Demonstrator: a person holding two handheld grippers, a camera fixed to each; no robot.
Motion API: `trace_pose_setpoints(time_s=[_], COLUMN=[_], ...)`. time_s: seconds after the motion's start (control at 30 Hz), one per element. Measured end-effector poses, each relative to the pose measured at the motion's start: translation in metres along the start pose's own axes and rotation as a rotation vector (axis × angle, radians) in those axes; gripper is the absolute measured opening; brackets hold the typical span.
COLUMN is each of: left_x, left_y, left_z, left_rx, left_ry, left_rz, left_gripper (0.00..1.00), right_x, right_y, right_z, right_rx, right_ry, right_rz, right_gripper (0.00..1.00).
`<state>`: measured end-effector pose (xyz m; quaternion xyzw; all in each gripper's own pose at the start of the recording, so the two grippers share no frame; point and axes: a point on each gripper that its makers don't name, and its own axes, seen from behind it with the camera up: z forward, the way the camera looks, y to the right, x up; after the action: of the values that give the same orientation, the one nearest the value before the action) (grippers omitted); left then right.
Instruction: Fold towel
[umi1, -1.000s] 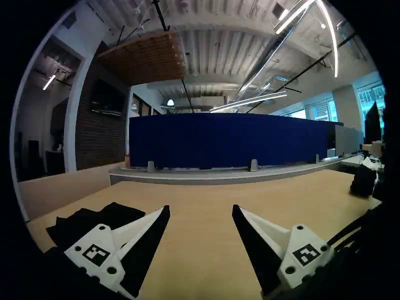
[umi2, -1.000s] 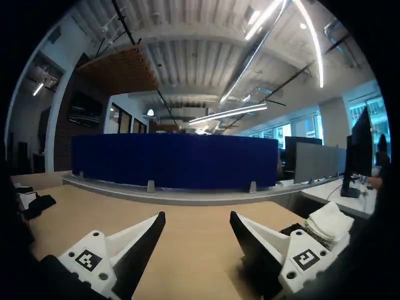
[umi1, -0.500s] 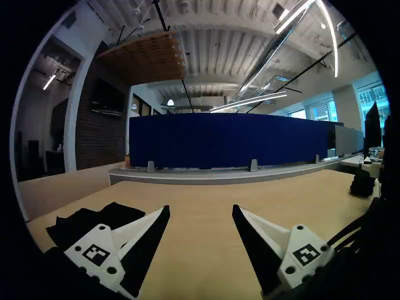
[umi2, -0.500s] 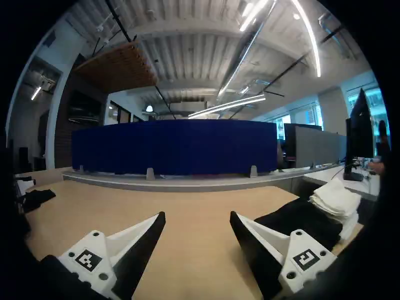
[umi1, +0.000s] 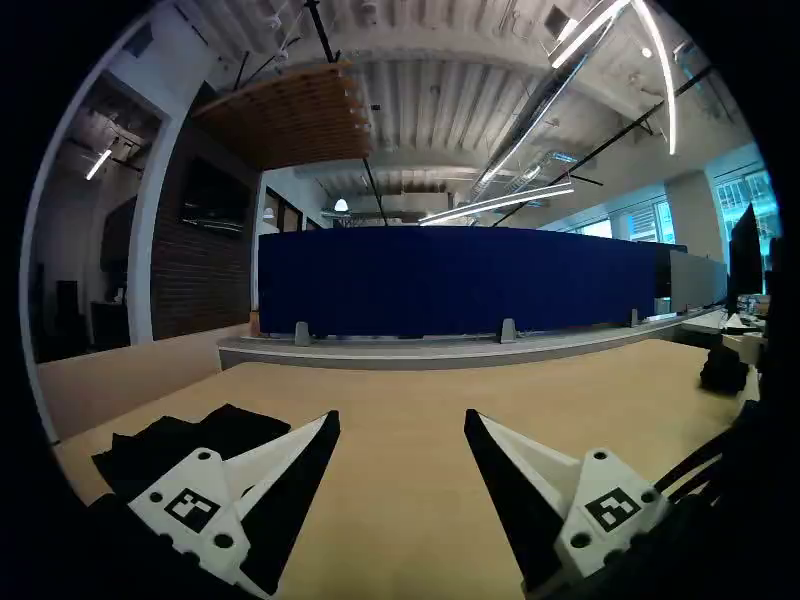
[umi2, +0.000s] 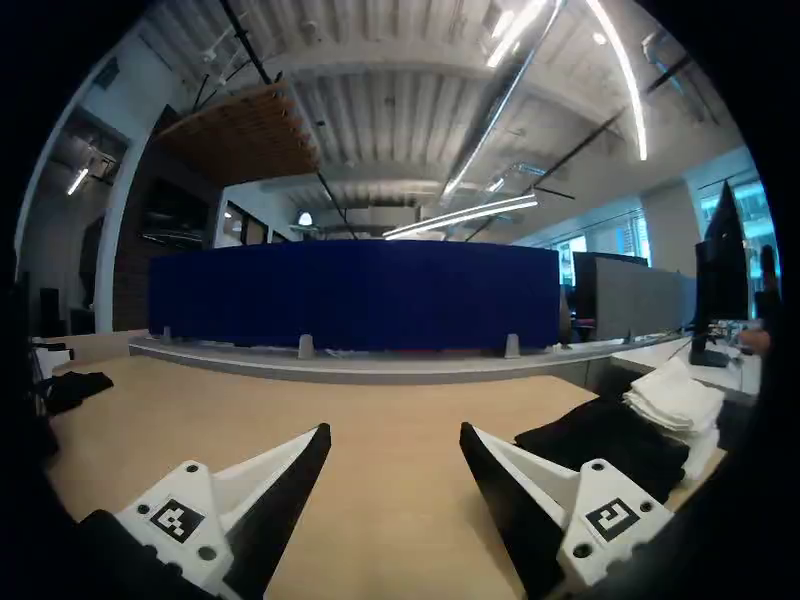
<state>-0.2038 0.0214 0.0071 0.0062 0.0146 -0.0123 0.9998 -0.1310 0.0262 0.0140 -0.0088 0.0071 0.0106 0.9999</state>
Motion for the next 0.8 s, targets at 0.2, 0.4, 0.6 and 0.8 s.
trace_pose_setpoints(time_s=[0.2,0.4,0.6,0.8], left_x=[0.0004,0.0003,0.0010,0.0014], left_y=[0.0000,0.0003,0.0003,0.0002], left_z=[-0.0009,-0.0013,-0.0008,-0.0005], left_rx=[0.000,0.000,0.000,0.000], left_ry=[0.000,0.000,0.000,0.000], left_rz=[0.000,0.000,0.001,0.001], left_gripper=[0.92,0.93,0.93,0.93], right_x=[-0.0010,-0.0020,-0.0020,-0.0022], right_y=[-0.0001,0.0013,0.0012,0.0006], right_z=[0.0005,0.0019,0.0032,0.0044], right_rx=[0.007,0.003,0.003,0.003], right_ry=[-0.001,-0.003,-0.003,-0.003], right_rz=[0.006,0.007,0.007,0.008], right_gripper=[1.00,1.00,1.00,1.00])
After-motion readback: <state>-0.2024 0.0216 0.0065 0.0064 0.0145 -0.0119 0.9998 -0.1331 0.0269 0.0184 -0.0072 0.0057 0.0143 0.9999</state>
